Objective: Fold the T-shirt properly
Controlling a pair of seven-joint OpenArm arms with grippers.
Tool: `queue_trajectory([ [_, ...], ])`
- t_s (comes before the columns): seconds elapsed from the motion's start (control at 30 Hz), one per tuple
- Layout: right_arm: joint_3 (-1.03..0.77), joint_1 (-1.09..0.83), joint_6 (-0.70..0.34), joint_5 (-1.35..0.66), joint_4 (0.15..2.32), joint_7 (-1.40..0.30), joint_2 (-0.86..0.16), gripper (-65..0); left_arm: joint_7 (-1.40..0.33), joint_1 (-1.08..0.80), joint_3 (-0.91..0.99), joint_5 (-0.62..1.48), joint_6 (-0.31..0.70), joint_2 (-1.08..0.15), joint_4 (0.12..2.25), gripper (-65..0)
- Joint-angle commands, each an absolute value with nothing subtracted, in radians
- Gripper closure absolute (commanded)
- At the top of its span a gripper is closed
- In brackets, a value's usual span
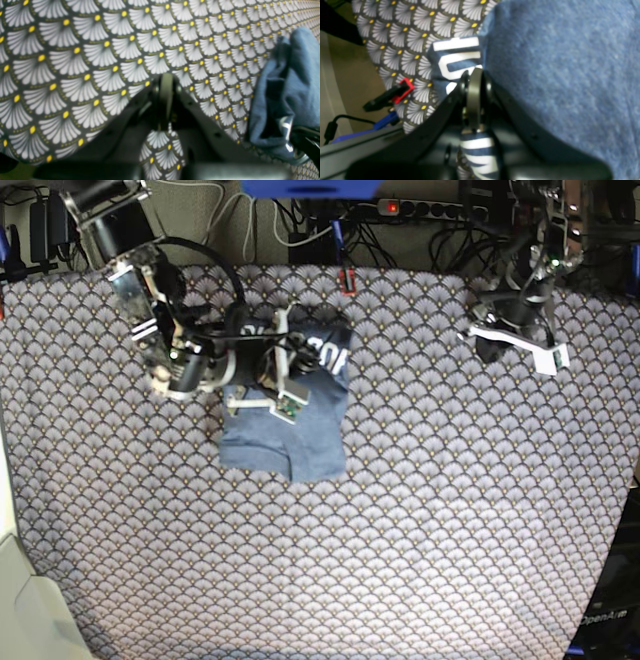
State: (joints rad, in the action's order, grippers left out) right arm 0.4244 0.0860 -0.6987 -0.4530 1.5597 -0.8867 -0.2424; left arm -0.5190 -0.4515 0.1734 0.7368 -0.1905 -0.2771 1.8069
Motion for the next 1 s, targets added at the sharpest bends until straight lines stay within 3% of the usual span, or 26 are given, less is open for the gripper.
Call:
queue_trajectory([
  [0.0, 0.420, 0.101, -0.698, -0.443, 1.570, -0.886, -0.257, 0.0, -0.499, -0.460, 0.177, 0.739, -0.185, -0.286, 1.828, -0.3],
  [0.17, 0.415, 0.094, -0.698, -0.443, 1.626, -0.898, -0.274, 0.0, -0.499, -0.470, 0.177, 0.737, -0.185, -0.288, 1.860, -0.3],
  [0.4, 0.420, -0.056, -0.698, -0.443, 2.009, -1.049, -0.251, 0.0, -0.499, -0.535, 0.177, 0.739, -0.185, -0.331, 1.939, -0.3],
  [0.5, 0.415, -0.131, -0.698, -0.440, 2.018, -1.047, -0.242, 0.0, -0.499, -0.591, 0.196, 0.737, -0.182, -0.351, 1.943, -0.3],
  [0.7, 0.381, -0.291, -0.698, -0.440, 2.011, -0.957, -0.326, 0.0, -0.501, -0.679, 0.185, 0.722, -0.180, -0.360, 1.933, -0.3],
  [0.97, 0.165, -0.526, -0.698, -0.303, 2.000, -0.862, -0.369, 0.0, -0.499, -0.823, 0.027, 0.447, -0.180, -0.371, 1.913, -0.3],
])
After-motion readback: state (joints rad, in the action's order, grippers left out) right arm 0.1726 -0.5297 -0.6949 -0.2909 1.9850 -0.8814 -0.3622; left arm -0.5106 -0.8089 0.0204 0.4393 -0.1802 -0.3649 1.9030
